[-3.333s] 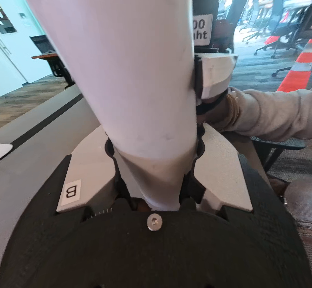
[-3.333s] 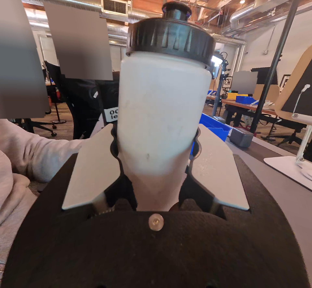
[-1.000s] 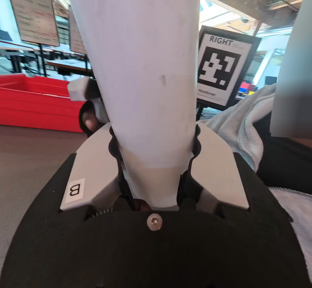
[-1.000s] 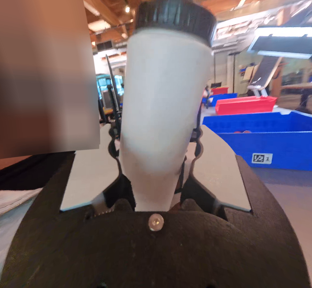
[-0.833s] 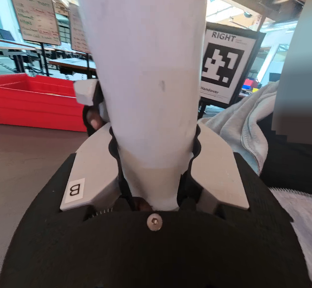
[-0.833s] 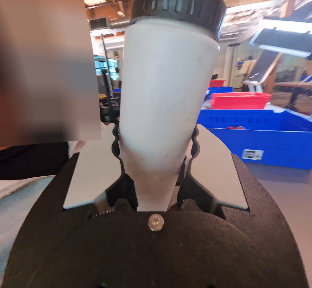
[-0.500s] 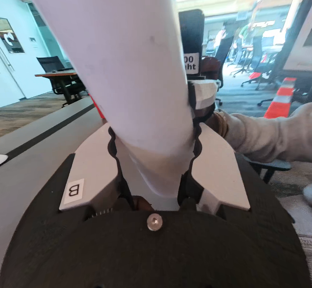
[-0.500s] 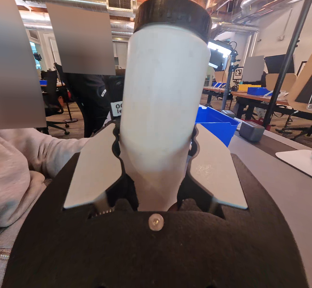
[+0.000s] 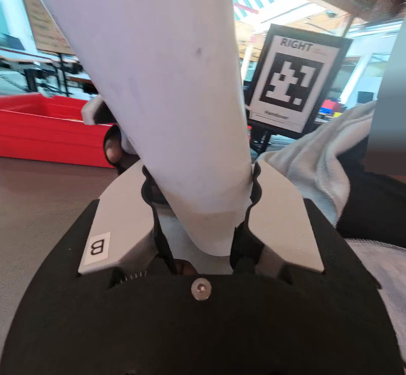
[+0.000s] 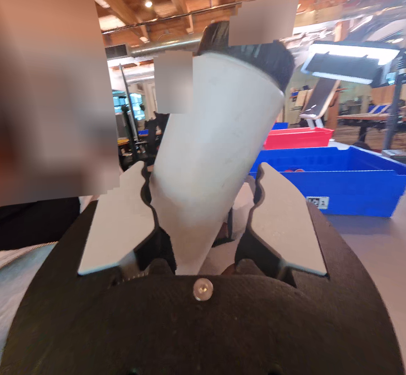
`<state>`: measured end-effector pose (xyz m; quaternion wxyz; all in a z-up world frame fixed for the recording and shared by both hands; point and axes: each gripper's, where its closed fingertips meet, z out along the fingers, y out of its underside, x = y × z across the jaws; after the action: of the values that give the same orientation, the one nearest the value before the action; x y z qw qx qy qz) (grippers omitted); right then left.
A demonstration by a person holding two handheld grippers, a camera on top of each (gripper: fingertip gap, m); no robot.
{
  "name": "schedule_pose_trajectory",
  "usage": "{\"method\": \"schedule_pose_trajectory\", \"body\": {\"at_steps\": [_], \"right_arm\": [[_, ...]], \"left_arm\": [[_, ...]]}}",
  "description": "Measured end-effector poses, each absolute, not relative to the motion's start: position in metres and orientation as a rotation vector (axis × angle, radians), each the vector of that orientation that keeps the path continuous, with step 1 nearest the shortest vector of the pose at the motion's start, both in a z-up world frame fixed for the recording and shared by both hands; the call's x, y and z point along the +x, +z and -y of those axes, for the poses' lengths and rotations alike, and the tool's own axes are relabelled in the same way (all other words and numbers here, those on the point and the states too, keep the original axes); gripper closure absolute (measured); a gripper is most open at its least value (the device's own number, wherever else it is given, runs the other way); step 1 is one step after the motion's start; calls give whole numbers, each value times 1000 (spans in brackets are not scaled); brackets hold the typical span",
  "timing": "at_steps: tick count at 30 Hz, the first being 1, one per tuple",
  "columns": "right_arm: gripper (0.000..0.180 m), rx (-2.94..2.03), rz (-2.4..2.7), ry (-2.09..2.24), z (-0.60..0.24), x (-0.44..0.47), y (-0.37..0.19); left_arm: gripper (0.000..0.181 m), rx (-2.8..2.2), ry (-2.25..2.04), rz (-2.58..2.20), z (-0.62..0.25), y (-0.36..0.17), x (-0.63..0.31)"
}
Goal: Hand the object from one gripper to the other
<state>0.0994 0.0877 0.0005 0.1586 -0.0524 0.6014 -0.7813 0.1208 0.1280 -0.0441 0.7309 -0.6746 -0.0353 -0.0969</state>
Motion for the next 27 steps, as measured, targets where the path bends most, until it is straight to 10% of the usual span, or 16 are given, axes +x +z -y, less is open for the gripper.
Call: {"method": "schedule_pose_trajectory", "body": {"at_steps": [27], "right_arm": [[84,-138,-1680,-2081,-86,108,-4]], "left_arm": [[92,-1577,-201,42,-131,-56,126]]}}
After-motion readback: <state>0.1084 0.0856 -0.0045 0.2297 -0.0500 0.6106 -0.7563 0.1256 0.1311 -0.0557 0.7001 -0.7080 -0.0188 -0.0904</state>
